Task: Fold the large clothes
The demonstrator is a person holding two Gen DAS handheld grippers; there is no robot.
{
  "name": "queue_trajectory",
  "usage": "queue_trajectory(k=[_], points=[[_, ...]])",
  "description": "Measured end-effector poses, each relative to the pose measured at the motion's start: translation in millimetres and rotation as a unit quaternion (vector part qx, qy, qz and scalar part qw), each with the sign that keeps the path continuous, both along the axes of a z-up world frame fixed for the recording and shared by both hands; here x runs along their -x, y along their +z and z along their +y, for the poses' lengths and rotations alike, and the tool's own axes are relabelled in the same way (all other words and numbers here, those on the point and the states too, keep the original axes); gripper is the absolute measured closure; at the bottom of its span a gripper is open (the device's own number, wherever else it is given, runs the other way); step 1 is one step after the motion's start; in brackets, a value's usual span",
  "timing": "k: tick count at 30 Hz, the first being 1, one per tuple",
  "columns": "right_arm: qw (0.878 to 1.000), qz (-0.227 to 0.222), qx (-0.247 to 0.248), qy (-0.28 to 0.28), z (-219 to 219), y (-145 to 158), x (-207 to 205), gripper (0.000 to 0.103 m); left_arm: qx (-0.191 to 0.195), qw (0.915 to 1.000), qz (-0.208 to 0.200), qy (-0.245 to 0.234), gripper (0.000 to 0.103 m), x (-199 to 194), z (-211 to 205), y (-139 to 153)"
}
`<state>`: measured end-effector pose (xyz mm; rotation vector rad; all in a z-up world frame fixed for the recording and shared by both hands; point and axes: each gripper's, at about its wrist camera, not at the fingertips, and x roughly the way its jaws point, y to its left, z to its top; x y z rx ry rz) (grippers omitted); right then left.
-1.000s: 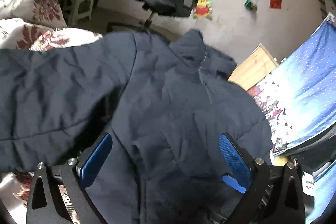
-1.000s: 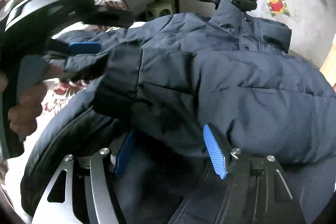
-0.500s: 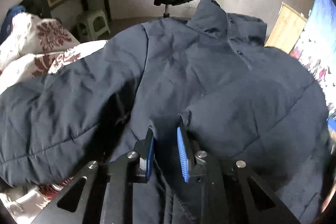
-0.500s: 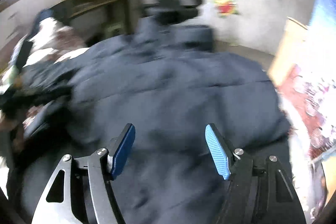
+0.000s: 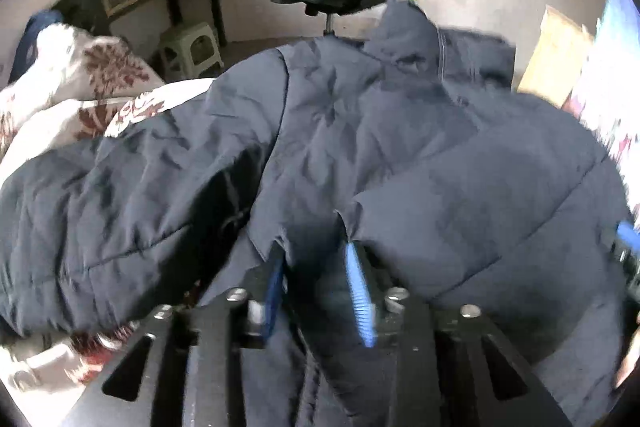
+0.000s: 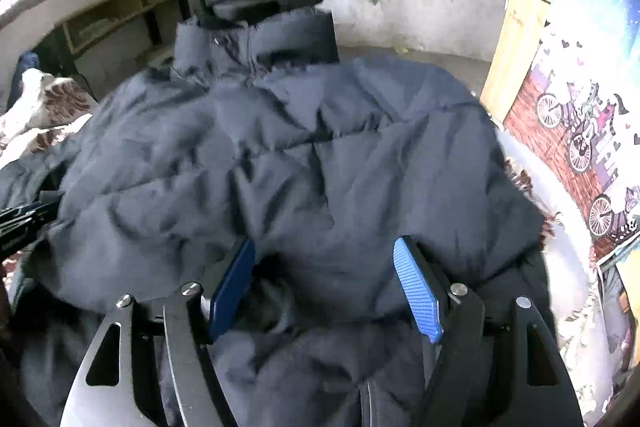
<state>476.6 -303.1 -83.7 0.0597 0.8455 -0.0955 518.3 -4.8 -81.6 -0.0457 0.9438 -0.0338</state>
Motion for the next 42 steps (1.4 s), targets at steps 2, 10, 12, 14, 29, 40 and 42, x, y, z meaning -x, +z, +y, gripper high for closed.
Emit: queue_trajectory(k=[2, 10, 12, 14, 29, 40, 42], points=[[1.000, -0.017, 0.008, 0.008, 2, 14, 16, 0.036, 0.024, 0.9996, -0.007, 0.009, 0.050, 6, 3, 10], [0.994, -0.098, 0.026, 0.032, 8, 84, 78, 0.030, 0.058, 0.9950, -0.081, 0.003, 0.021, 54, -7, 74], [0.992, -0.115, 0.029, 0.036, 7, 103, 91, 0.030, 0.060, 0.9940, -0.092, -0.002, 0.017, 70, -12, 91], [0.990, -0.133, 0.029, 0.039, 6, 125, 110, 0.027, 0.062, 0.9928, -0.102, 0.000, 0.011, 88, -15, 109], [0.984, -0.170, 0.021, 0.044, 7, 239, 269, 0.011, 0.054, 0.9840, -0.167, 0.031, 0.000, 278, -6, 238], [0.985, -0.156, -0.018, 0.076, 21, 267, 348, 0.011, -0.036, 0.9805, -0.192, 0.019, 0.000, 397, -1, 315], [0.985, -0.154, -0.023, 0.079, 21, 272, 352, 0.011, -0.045, 0.9822, -0.181, 0.022, 0.000, 404, 4, 325]])
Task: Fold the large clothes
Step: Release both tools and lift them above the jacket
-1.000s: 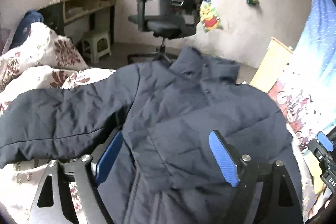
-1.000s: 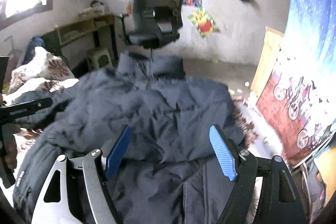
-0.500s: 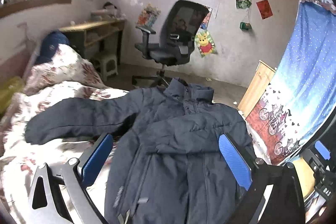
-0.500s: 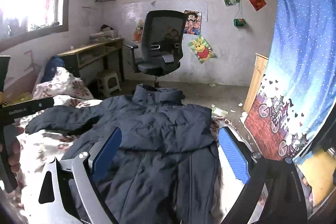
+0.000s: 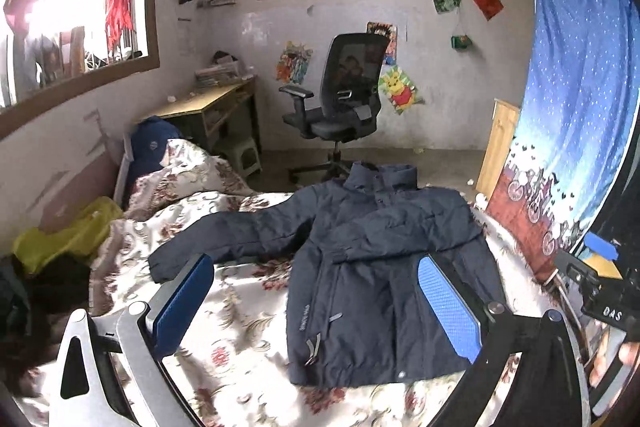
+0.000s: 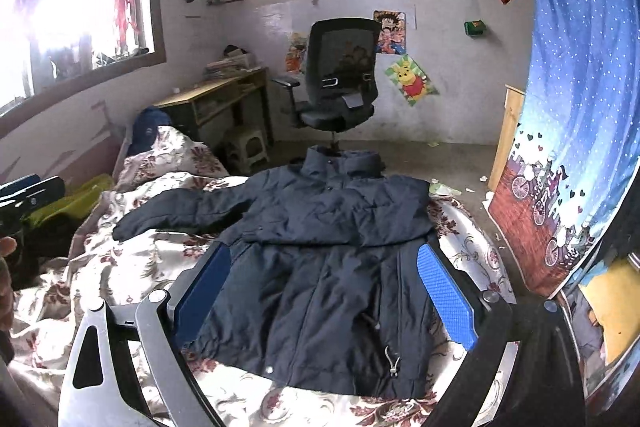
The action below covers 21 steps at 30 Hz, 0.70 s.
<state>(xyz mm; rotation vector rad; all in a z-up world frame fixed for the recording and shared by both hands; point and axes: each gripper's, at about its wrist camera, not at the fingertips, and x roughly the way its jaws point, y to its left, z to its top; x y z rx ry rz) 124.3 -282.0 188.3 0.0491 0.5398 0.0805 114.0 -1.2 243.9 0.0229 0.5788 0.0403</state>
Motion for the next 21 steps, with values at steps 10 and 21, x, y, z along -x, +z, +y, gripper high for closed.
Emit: queue_trajectory(k=[10, 21], points=[[0.999, 0.030, -0.015, 0.008, -4, -8, -30, 0.011, 0.058, 0.9952, 0.036, 0.070, 0.000, -26, 47, -12], [0.999, 0.012, -0.006, 0.051, 44, -64, -134, 0.011, 0.157, 0.9700, 0.038, 0.182, 0.000, -127, 145, -102]])
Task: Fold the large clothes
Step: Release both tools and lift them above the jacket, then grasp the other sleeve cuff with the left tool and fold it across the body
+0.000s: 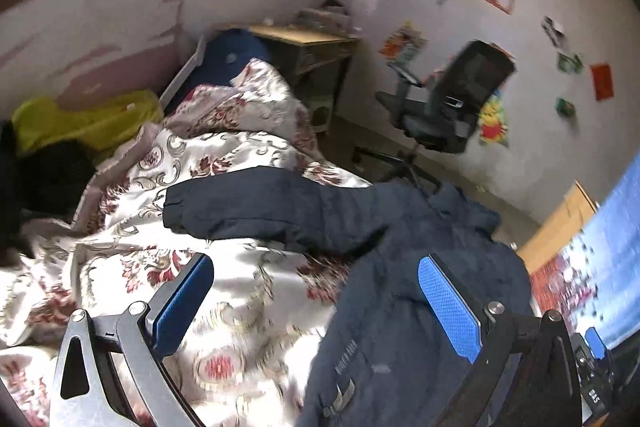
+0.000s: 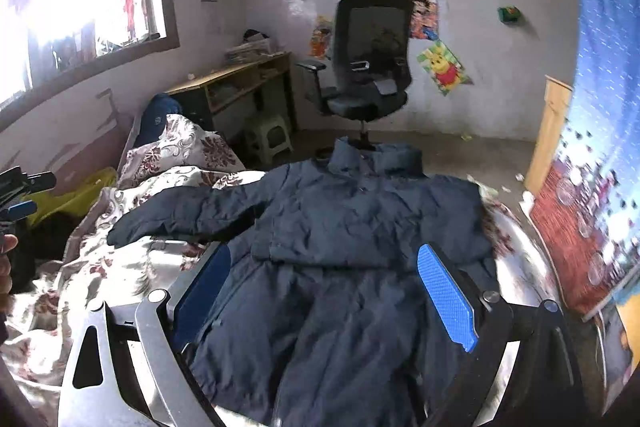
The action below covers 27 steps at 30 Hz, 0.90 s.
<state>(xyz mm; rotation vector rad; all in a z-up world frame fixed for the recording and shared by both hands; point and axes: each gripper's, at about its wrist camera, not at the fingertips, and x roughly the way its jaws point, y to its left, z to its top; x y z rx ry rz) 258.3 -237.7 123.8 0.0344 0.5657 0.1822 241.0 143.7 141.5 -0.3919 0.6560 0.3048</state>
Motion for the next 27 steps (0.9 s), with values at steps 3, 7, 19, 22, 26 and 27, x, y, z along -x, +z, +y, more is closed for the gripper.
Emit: queue_trajectory(k=[3, 7, 19, 22, 26, 27], points=[[1.000, -0.015, 0.004, 0.014, 21, -21, -38, 0.011, 0.009, 0.9998, 0.011, 0.015, 0.000, -38, 30, -39], [0.999, -0.028, 0.020, 0.026, 55, -58, -97, 0.011, 0.018, 0.9980, 0.052, 0.033, 0.000, -80, 68, -99], [0.996, 0.079, 0.007, 0.035, 133, -174, -221, 0.011, 0.207, 0.9604, 0.081, 0.168, 0.006, -114, 163, -225], [0.994, 0.100, 0.020, 0.029, 140, -196, -231, 0.011, 0.209, 0.9591, 0.060, 0.181, 0.044, -119, 167, -225], [0.992, 0.123, 0.026, 0.023, 139, -219, -234, 0.011, 0.221, 0.9566, 0.030, 0.188, 0.087, -119, 166, -222], [0.992, 0.122, 0.024, 0.024, 137, -220, -233, 0.011, 0.212, 0.9584, 0.024, 0.190, 0.092, -119, 164, -219]])
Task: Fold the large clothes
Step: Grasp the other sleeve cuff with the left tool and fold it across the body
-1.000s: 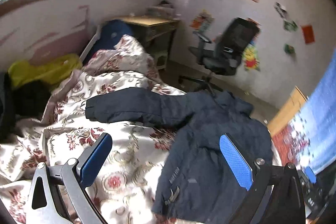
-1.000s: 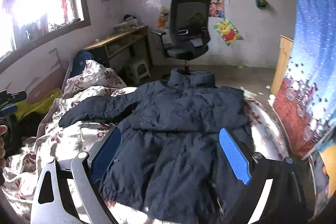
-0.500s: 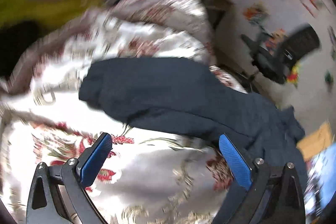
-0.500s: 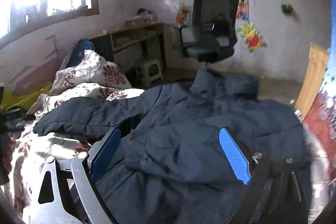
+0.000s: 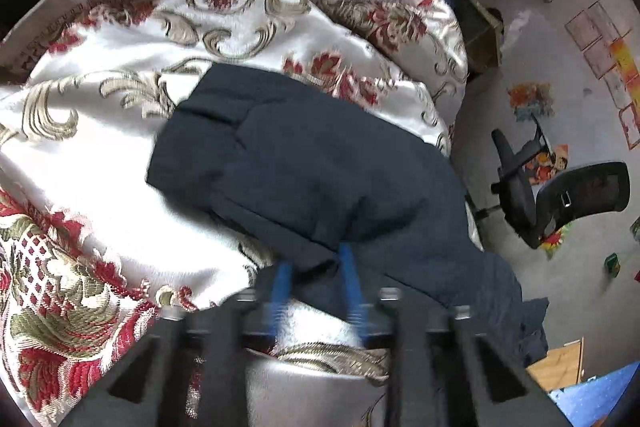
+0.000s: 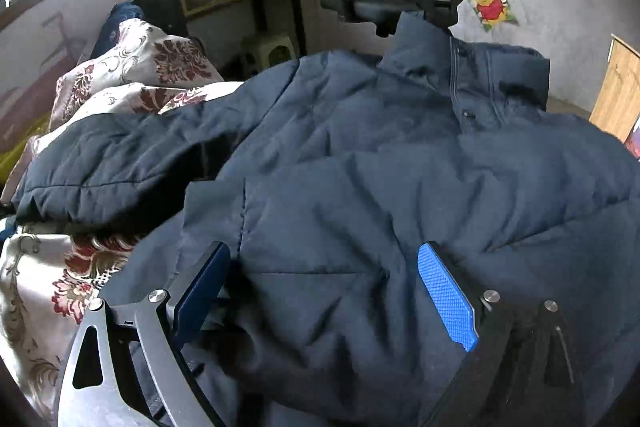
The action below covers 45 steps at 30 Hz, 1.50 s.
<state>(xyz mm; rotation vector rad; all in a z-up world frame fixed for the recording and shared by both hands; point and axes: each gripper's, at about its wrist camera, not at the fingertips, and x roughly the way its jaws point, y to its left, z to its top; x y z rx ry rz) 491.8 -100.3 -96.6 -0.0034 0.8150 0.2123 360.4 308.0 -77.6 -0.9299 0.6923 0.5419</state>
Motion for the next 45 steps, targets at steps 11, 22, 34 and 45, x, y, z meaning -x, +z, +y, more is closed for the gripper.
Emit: queue_trajectory(k=[11, 22, 34, 45], points=[[0.999, -0.010, -0.035, -0.001, -18, 14, 6, 0.011, -0.154, 0.9827, -0.085, -0.057, 0.098, -4, -34, 97], [0.997, -0.062, -0.020, -0.029, -83, 70, 37, 0.011, -0.279, 0.8872, -0.246, -0.273, 0.098, -33, -198, 210], [0.986, -0.105, -0.012, -0.128, -218, 129, 86, 0.011, -0.218, 0.8038, -0.251, -0.493, 0.098, -76, -361, 162], [0.984, -0.076, -0.066, -0.146, -267, 104, 82, 0.011, -0.201, 0.7492, -0.124, -0.619, 0.098, -92, -438, 61]])
